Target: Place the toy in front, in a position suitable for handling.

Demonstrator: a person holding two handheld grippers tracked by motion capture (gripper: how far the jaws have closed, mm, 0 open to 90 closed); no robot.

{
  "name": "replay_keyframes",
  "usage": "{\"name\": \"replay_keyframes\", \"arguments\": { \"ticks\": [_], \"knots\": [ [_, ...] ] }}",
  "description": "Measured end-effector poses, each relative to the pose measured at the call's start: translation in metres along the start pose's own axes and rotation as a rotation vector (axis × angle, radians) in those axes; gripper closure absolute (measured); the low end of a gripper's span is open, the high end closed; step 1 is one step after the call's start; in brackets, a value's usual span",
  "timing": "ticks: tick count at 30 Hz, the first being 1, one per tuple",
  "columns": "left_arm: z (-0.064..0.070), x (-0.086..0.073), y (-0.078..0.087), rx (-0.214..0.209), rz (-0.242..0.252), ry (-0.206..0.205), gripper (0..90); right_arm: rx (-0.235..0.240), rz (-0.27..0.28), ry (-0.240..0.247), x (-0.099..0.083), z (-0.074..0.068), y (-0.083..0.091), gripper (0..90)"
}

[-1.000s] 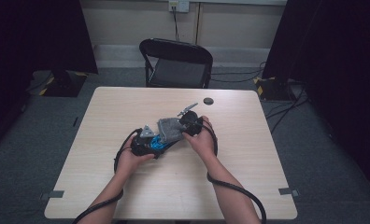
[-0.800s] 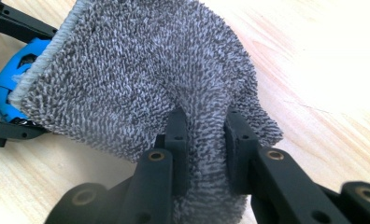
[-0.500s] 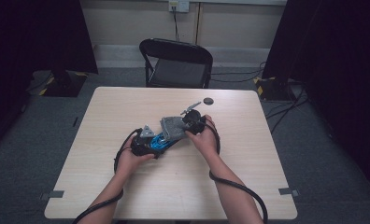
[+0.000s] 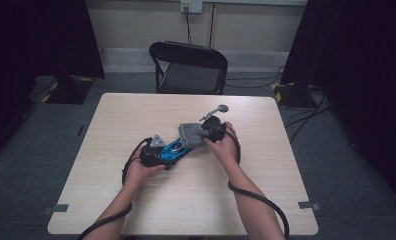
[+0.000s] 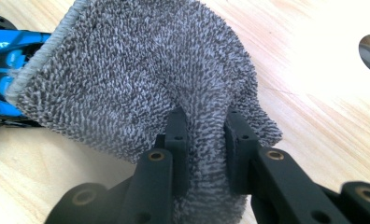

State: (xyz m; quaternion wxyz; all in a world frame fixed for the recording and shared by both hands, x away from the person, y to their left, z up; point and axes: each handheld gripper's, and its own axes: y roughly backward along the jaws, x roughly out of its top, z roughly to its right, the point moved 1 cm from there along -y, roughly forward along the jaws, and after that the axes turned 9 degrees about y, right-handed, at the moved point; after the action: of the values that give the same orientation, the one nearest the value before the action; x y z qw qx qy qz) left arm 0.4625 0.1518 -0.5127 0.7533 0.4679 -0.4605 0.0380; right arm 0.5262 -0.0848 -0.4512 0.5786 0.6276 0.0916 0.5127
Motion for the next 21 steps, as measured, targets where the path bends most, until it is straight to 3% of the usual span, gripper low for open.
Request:
{"name": "replay_keyframes", "arguments": {
  "ticks": [21],
  "knots": [
    [0.000, 0.000, 0.000, 0.000, 0.000, 0.000, 25.5, -0.013, -0.003, -0.017, -0.011, 0.010, 0.000, 74.4]
  ]
}}
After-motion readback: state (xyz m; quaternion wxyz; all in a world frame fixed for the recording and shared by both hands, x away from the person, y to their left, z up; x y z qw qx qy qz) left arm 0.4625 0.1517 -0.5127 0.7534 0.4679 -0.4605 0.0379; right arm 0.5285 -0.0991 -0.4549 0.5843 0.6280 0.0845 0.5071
